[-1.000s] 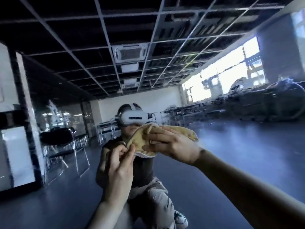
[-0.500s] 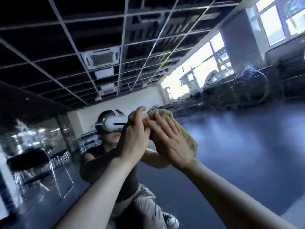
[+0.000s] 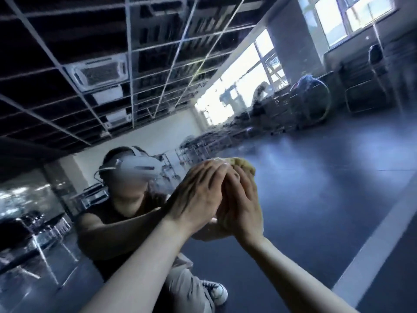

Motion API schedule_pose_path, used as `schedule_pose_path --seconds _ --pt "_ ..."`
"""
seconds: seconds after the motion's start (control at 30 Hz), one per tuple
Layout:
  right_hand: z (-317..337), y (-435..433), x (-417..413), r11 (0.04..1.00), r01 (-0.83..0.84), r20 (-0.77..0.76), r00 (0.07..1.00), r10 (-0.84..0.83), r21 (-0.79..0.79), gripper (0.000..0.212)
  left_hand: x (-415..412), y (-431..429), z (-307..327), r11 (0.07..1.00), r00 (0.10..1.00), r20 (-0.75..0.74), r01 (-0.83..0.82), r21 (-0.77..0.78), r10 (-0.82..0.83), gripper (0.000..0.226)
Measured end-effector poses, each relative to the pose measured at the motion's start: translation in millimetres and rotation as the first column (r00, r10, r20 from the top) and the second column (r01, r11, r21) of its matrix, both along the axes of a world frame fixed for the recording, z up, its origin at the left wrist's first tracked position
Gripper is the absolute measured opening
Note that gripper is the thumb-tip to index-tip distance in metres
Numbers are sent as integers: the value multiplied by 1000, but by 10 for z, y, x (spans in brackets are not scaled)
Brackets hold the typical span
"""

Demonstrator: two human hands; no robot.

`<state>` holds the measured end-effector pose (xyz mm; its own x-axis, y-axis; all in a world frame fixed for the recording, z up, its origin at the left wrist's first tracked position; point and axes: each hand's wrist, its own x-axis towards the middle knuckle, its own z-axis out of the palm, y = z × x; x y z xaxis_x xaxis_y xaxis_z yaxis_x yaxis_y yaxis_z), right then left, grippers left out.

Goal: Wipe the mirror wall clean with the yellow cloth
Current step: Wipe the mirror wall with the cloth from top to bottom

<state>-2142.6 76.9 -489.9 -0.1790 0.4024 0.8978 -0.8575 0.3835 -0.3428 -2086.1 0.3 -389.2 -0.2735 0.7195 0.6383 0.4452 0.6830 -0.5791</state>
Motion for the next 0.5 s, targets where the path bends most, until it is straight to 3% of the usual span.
schedule_pose_path --seconds 0.07,0.13,0.23,0.37,0.5 --pt "167 214 -222 999 -36 2 999 36 -7 44 -99 37 -19 999 999 -34 -36 -1 36 36" --pt "551 453 -457 991 -78 32 996 81 -111 40 -172 8 -49 992 987 -109 -122 -44 117 39" --pt "926 694 -671 976 -90 77 991 107 -197 48 -247 -51 -118 950 948 -204 -276 -148 244 45" --pt "638 844 -807 967 -58 39 997 70 -248 45 -254 -67 -130 912 916 -256 -360 -194 308 48" --pt "207 899 -841 862 -15 232 960 154 -507 62 -230 -45 -129 890 894 -266 -415 -188 361 51"
